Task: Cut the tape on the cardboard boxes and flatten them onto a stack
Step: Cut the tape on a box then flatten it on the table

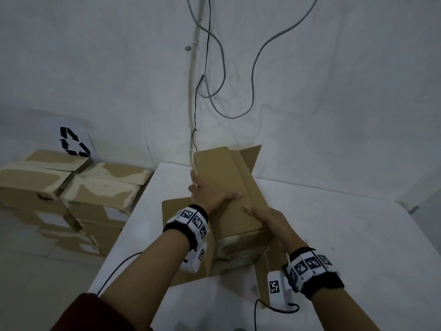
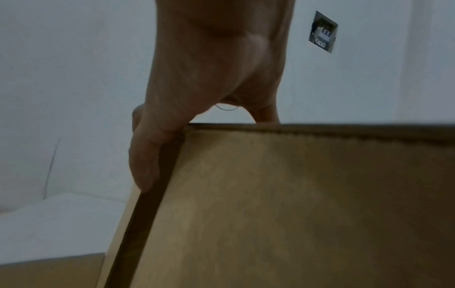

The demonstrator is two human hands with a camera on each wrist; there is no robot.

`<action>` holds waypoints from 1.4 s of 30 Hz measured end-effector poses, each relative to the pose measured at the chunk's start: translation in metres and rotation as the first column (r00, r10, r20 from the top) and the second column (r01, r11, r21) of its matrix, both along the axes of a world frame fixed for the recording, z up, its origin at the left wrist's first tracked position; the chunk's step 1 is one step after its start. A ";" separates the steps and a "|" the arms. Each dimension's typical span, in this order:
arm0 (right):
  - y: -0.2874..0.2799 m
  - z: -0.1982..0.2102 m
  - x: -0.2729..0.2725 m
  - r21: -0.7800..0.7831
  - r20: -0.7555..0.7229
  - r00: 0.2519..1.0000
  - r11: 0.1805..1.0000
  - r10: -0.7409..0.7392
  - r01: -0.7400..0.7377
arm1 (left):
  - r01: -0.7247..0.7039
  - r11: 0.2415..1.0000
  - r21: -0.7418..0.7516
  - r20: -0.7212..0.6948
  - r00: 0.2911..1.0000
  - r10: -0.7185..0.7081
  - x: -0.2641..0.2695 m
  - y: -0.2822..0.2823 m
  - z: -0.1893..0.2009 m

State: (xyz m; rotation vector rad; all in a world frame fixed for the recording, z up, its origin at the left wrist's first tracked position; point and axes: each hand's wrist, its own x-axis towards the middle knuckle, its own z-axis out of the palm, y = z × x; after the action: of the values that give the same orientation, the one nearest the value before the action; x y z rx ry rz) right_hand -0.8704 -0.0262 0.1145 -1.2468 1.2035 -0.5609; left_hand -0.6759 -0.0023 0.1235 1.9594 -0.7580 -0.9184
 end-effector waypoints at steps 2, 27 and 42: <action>0.002 -0.001 -0.002 -0.009 0.016 1.000 1.000 -0.011 0.011 | -0.058 0.998 -0.010 -0.118 0.991 0.056 0.007 -0.002 -0.003; 0.000 -0.006 -0.002 0.004 0.003 0.999 0.999 -0.045 0.045 | 0.213 0.951 -0.223 -0.449 0.844 -0.294 0.024 0.020 -0.019; 0.011 -0.002 0.014 -0.089 -0.042 0.997 0.994 -0.061 0.057 | 0.380 0.911 0.160 0.194 0.893 -0.406 -0.006 0.098 0.021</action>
State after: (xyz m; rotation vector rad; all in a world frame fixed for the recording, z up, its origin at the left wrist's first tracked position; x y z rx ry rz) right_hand -0.8568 -0.0155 0.1124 -1.3070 1.2675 -0.6382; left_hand -0.6819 0.0956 0.1448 2.0746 -1.2954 -1.0047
